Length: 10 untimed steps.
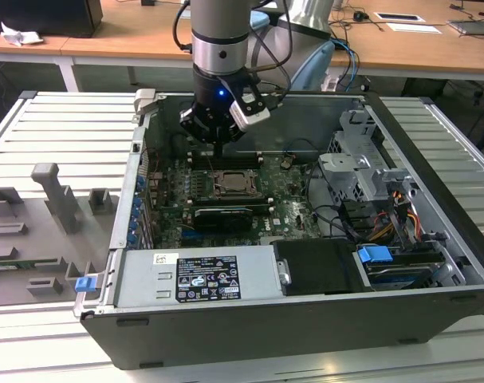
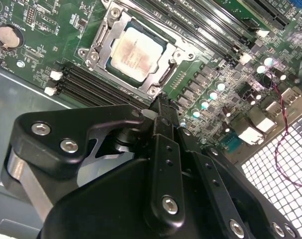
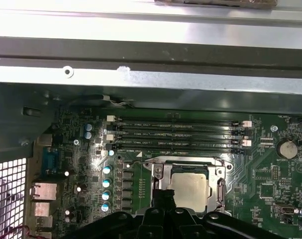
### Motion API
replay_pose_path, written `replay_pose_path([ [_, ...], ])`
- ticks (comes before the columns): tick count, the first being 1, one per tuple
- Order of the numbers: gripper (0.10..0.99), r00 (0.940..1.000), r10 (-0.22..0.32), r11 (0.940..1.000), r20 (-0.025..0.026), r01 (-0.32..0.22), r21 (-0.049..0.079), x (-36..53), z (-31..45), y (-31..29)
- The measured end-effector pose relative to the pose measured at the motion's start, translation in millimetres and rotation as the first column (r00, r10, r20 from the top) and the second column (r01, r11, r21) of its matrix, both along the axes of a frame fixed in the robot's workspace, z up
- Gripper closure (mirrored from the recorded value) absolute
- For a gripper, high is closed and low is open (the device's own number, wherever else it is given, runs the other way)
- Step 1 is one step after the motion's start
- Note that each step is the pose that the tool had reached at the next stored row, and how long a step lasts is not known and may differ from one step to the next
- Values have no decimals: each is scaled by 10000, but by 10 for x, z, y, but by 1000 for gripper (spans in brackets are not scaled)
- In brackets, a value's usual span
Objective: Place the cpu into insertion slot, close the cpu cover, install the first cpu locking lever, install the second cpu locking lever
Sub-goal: 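Install the first cpu locking lever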
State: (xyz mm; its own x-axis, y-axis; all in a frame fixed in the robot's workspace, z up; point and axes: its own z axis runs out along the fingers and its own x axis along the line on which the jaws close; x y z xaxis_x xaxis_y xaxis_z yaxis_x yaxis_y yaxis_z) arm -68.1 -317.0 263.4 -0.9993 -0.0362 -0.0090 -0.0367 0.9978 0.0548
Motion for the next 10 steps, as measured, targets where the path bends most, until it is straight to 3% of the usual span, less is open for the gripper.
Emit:
replay_pose_path([
  [10,980,10000,2,10000,0,-2,4,-58,-1,0],
])
